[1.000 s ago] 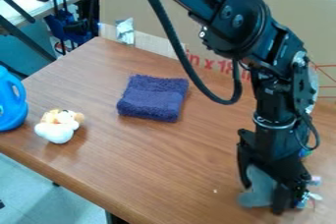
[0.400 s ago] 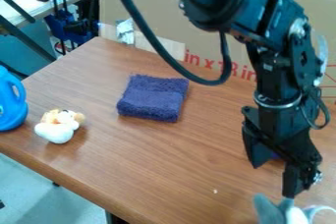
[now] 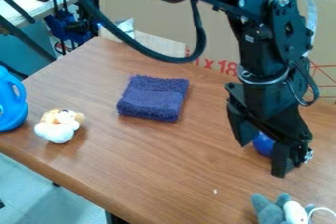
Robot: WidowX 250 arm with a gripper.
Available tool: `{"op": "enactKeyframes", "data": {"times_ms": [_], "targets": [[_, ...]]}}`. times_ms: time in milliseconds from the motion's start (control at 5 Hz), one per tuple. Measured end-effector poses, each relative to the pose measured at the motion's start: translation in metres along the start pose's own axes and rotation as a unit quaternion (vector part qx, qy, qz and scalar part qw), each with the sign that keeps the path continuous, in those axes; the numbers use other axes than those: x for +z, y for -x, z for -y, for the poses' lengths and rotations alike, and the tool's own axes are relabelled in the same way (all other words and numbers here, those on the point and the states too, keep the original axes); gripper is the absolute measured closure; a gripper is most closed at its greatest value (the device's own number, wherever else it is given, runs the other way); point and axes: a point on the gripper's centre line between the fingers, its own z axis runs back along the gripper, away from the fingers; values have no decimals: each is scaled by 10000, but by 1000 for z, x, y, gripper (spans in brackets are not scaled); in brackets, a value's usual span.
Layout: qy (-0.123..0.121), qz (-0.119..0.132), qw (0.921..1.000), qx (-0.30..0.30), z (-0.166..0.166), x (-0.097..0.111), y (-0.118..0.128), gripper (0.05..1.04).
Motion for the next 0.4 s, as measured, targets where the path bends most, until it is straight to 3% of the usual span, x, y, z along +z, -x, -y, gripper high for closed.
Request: {"op": "enactKeyframes", "data": {"times_ms": [200, 400], "targets": [[-273, -526, 9974, 418, -7, 3, 17, 76], [-331, -887, 9919, 851, -14, 11, 29, 76]]}}
